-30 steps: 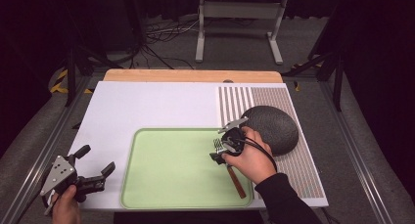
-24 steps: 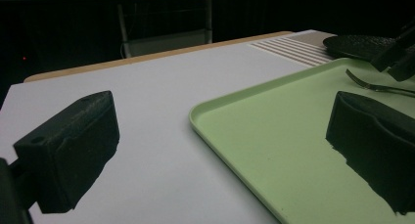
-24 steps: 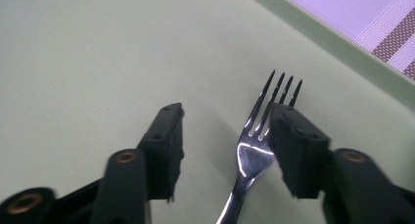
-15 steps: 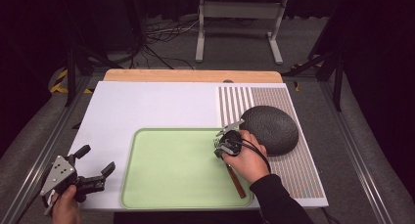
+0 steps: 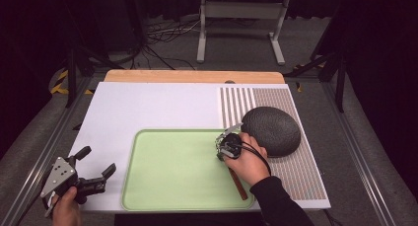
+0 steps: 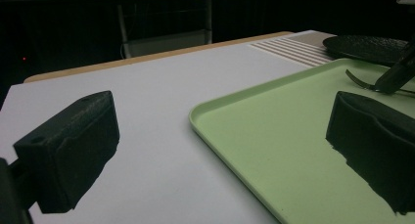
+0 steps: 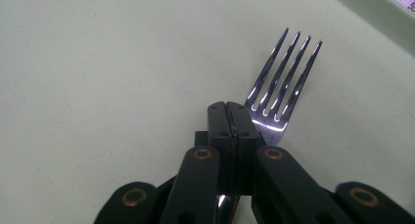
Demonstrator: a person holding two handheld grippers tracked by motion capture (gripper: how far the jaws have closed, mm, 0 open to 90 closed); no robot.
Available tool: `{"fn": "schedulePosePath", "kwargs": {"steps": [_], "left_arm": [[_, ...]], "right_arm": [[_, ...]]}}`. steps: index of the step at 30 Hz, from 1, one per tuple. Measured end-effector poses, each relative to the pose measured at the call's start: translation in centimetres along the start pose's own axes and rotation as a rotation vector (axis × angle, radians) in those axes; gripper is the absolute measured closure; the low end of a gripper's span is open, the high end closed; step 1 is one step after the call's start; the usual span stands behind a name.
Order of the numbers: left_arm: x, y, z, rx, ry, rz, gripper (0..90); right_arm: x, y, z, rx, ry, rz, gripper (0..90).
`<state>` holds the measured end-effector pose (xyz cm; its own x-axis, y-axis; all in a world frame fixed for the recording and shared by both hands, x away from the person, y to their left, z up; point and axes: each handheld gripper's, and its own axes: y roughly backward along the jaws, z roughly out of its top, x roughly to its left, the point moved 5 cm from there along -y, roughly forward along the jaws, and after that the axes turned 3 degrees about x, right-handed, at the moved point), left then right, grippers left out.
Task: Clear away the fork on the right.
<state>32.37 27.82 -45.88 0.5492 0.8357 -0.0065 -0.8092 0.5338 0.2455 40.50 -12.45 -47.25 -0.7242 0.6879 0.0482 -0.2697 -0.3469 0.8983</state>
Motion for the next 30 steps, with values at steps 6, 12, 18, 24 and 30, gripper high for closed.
{"fn": "schedulePosePath", "kwargs": {"steps": [6, 12, 18, 24, 30], "left_arm": [[0.0, 0.0, 0.0, 0.002, -0.001, 0.0, 0.0], [0.0, 0.0, 0.0, 0.001, 0.0, -0.001, 0.0], [0.0, 0.0, 0.0, 0.002, -0.001, -0.001, 0.0], [0.0, 0.0, 0.0, 0.002, -0.002, -0.002, 0.0], [0.0, 0.0, 0.0, 0.001, 0.0, 0.0, 0.0]], "right_arm": [[-0.4, 0.1, -0.1, 0.008, -0.006, -0.019, 90.0], [-1.1, 0.4, -0.4, 0.012, -0.017, -0.039, 90.0], [-1.9, 0.6, -0.7, 0.007, -0.037, -0.048, 90.0], [-2.4, 0.7, -0.9, 0.009, -0.057, -0.054, 90.0], [-2.9, 0.7, -1.2, 0.011, -0.073, -0.061, 90.0]]}}
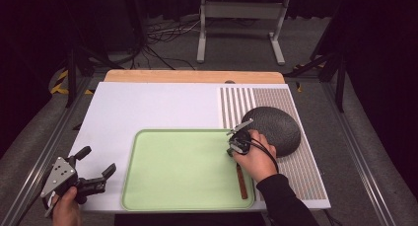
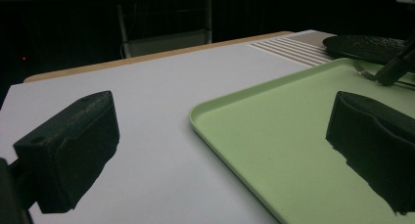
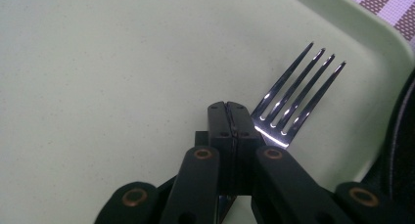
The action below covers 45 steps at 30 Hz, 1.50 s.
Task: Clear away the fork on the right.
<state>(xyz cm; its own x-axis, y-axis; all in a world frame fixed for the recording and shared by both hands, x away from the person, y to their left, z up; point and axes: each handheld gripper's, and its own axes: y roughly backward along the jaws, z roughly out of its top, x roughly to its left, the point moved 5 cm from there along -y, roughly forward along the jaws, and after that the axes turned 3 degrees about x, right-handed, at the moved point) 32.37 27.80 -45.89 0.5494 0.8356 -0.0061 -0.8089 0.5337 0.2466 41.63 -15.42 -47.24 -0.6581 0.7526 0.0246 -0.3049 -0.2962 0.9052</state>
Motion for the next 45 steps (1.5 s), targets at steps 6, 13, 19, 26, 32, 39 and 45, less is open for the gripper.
{"fn": "schedulePosePath", "kwargs": {"steps": [6, 13, 19, 26, 32, 39, 45], "left_arm": [[0.0, 0.0, 0.0, 0.001, -0.001, -0.002, 0.0], [0.0, 0.0, 0.0, 0.005, -0.002, -0.003, 0.0], [0.0, -0.1, 0.0, 0.004, -0.002, -0.002, 0.0], [0.0, -0.1, -0.1, 0.002, 0.0, -0.001, 0.0], [0.0, -0.1, -0.1, 0.003, 0.001, -0.001, 0.0], [0.0, -0.1, -0.1, 0.006, 0.0, -0.001, 0.0], [-0.1, -0.1, -0.1, 0.008, -0.001, -0.002, 0.0]], "right_arm": [[-0.6, 0.2, -0.2, 0.001, -0.014, -0.027, 90.0], [-0.7, 0.2, -0.3, 0.0, -0.015, -0.032, 90.0], [-0.6, 0.4, -0.1, -0.014, -0.016, -0.028, 90.0], [0.0, 1.8, 0.8, -0.128, -0.033, 0.021, 54.7], [0.0, 3.0, 1.4, -0.226, 0.045, 0.007, 21.4], [0.1, 4.9, 1.3, -0.314, 0.093, 0.035, 17.1], [0.1, 6.2, 1.0, -0.391, 0.137, 0.045, 13.7]]}}
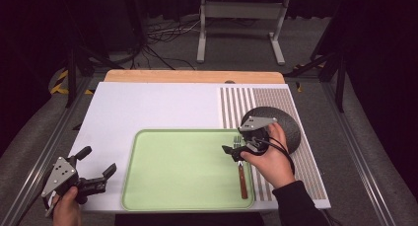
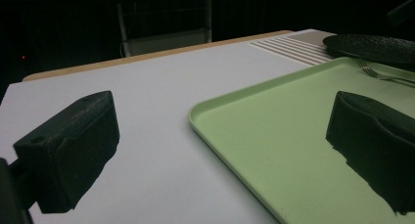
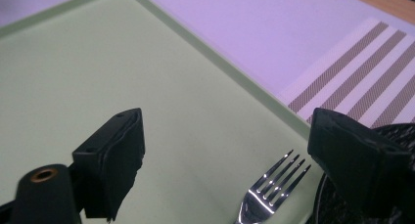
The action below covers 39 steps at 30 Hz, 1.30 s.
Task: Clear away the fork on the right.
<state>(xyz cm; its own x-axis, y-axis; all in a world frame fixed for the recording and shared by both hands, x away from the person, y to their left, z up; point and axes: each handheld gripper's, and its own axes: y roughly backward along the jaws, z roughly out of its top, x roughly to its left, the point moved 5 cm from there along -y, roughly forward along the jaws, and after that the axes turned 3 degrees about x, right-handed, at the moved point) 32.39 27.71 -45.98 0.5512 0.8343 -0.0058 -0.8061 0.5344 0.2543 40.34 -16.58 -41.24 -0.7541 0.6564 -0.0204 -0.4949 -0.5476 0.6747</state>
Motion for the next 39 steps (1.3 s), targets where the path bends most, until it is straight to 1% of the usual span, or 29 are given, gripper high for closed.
{"fn": "schedulePosePath", "kwargs": {"steps": [2, 3, 4, 6, 7, 9, 10, 11, 12, 15, 17, 18, 19, 21, 22, 26, 27, 28, 31, 32, 35, 39], "left_arm": [[0.0, 0.0, 0.0, -0.002, 0.001, 0.001, 0.0], [0.0, 0.0, 0.0, -0.002, 0.001, 0.001, 0.0], [0.0, 0.0, 0.0, -0.002, 0.002, 0.001, 0.0], [0.0, 0.0, 0.0, -0.001, 0.001, 0.002, 0.0], [0.0, 0.0, 0.0, 0.0, 0.0, 0.001, 0.0], [0.0, 0.0, 0.0, 0.002, -0.002, 0.001, 0.0], [0.0, 0.0, 0.0, 0.003, -0.003, 0.0, 0.0], [0.0, 0.0, 0.0, 0.004, -0.003, 0.0, 0.0], [0.0, 0.0, 0.0, 0.002, -0.001, 0.001, 0.0], [0.0, -0.1, -0.1, 0.003, 0.001, 0.002, 0.0], [0.0, -0.1, -0.1, 0.004, 0.002, 0.003, 0.0], [0.0, -0.1, -0.1, 0.004, 0.002, 0.003, 0.0], [0.0, -0.1, -0.1, 0.003, 0.002, 0.004, 0.0], [0.0, -0.1, -0.1, 0.005, 0.001, 0.003, 0.0], [0.0, -0.1, -0.1, 0.003, 0.002, 0.004, 0.0], [0.0, -0.1, -0.1, 0.003, 0.002, 0.006, 0.0], [0.0, -0.1, -0.1, 0.003, 0.002, 0.006, 0.0], [0.0, -0.1, -0.1, 0.004, 0.002, 0.007, 0.0], [0.0, -0.1, -0.2, 0.006, 0.001, 0.006, 0.0], [0.0, -0.1, -0.2, 0.006, 0.001, 0.007, 0.0], [0.0, -0.1, -0.2, 0.007, 0.0, 0.008, 0.0], [0.0, -0.2, -0.2, 0.007, 0.001, 0.008, 0.0]], "right_arm": [[-0.1, 0.5, 0.0, -0.031, 0.011, 0.006, 12.8], [-0.1, 0.5, 0.0, -0.031, 0.011, 0.006, 12.8], [-0.2, 1.0, -0.1, -0.06, 0.017, 0.011, 12.3], [-0.4, 1.6, -0.4, -0.092, 0.029, 0.023, 11.1], [-0.4, 1.6, -0.4, -0.092, 0.029, 0.023, 11.1], [-0.7, 2.2, -0.7, -0.114, 0.049, 0.02, 9.7], [-0.9, 2.6, -0.9, -0.135, 0.051, 0.019, 8.6], [-1.0, 2.8, -1.1, -0.155, 0.044, 0.028, 8.3], [-1.1, 3.3, -1.4, -0.185, 0.043, 0.034, 7.8], [-1.3, 3.7, -1.9, -0.202, 0.05, 0.031, 6.3], [-1.6, 4.3, -2.6, -0.237, 0.045, 0.03, 5.2], [-1.6, 4.3, -2.6, -0.237, 0.045, 0.03, 5.2], [-1.9, 4.7, -3.1, -0.259, 0.044, 0.023, 5.1], [-2.0, 4.8, -3.2, -0.266, 0.047, 0.019, 5.1], [-2.1, 5.1, -3.8, -0.281, 0.046, 0.014, 4.9], [-2.5, 5.4, -5.0, -0.3, 0.042, 0.012, 3.5], [-2.5, 5.4, -5.0, -0.3, 0.042, 0.012, 3.5], [-2.7, 5.6, -5.6, -0.316, 0.039, 0.007, 3.1], [-3.1, 6.0, -6.6, -0.349, 0.024, 0.009, 2.2], [-3.1, 6.0, -6.6, -0.349, 0.024, 0.009, 2.2], [-3.3, 6.4, -7.7, -0.363, 0.019, 0.007, 1.7], [-3.6, 6.6, -8.5, -0.373, 0.017, 0.002, 1.7]]}}
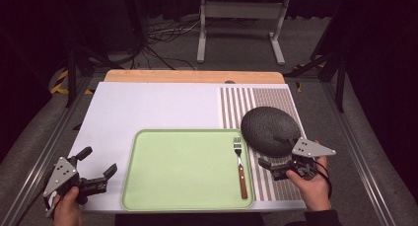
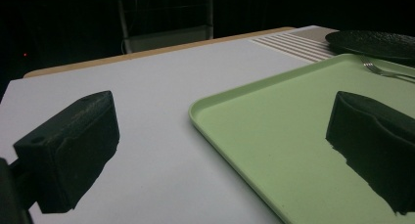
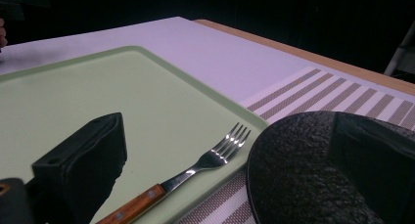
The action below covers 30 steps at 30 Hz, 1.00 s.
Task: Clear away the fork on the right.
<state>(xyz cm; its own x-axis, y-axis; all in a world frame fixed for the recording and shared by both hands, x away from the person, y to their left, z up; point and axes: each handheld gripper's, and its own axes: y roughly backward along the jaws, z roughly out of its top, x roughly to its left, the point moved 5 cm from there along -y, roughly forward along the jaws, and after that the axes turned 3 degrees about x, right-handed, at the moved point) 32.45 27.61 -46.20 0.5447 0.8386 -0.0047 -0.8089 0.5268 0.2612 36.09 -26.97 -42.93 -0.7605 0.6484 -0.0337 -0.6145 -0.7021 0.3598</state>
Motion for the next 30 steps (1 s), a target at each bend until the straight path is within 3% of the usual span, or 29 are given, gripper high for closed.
{"fn": "schedulePosePath", "kwargs": {"steps": [15, 30], "left_arm": [[0.0, 0.0, 0.1, -0.005, 0.0, -0.008, 0.0], [0.0, 0.0, 0.2, -0.007, 0.002, -0.016, 0.0]], "right_arm": [[-0.7, 1.1, -2.5, -0.025, -0.011, -0.007, 1.6], [-1.4, 1.2, -4.7, 0.001, -0.097, -0.028, 1.6]]}}
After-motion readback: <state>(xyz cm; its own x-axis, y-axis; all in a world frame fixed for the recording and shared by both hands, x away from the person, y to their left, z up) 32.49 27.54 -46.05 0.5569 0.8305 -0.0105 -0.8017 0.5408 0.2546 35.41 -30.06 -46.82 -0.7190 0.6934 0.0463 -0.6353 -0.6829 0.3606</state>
